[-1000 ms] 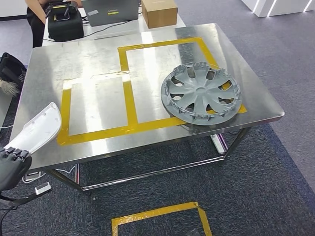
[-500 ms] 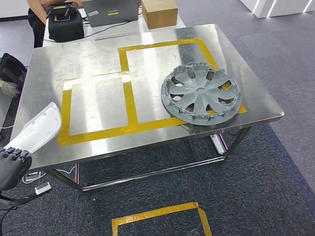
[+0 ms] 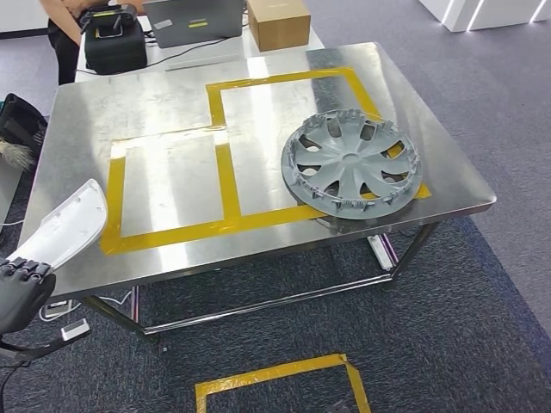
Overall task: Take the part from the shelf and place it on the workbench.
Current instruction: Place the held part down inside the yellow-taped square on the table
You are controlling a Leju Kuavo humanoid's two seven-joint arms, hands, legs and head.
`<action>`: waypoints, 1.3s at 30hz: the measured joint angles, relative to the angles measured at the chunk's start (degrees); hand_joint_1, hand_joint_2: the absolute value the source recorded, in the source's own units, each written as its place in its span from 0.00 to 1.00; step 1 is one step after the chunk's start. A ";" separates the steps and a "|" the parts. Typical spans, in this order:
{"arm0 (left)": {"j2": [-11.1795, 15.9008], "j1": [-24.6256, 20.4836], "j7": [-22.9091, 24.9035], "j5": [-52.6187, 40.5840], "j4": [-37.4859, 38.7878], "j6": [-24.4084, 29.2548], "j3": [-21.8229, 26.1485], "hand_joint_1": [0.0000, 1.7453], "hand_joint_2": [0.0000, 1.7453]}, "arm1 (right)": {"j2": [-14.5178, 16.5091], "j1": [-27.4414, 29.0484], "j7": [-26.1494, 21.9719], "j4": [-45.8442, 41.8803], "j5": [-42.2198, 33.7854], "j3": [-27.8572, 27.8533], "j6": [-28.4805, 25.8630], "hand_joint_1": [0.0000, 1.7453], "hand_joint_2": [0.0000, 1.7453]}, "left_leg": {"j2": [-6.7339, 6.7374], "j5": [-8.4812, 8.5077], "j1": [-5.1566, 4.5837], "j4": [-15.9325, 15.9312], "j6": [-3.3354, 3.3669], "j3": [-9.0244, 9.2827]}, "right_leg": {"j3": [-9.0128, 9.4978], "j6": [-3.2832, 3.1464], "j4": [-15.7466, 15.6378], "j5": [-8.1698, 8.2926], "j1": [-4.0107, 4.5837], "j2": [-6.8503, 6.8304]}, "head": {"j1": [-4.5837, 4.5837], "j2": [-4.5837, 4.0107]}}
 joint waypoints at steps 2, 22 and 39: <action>0.00 0.00 0.00 0.00 0.00 0.00 0.00 1.00 1.00 | 0.00 0.00 0.00 0.00 -0.01 0.00 0.00 0.00 0.00 | 0.00 0.00 0.00 0.00 0.00 0.01 | 0.01 0.00 0.00 0.00 0.00 0.00 | 0.00 0.00; 0.00 0.00 0.01 0.00 0.00 0.00 0.00 1.00 1.00 | 0.00 0.00 0.00 0.00 0.01 0.00 0.00 0.00 0.00 | 0.00 0.00 0.00 0.00 0.00 0.03 | 0.03 -0.01 0.00 0.01 0.00 0.00 | -0.01 0.00; -0.11 -0.25 -0.36 0.14 0.03 -0.56 -0.08 1.00 1.00 | 0.00 0.01 -0.05 0.00 -0.11 0.00 -0.02 0.00 0.00 | 0.00 0.00 -0.01 0.00 0.00 0.04 | 0.03 -0.01 -0.01 0.01 0.00 -0.01 | -0.01 0.00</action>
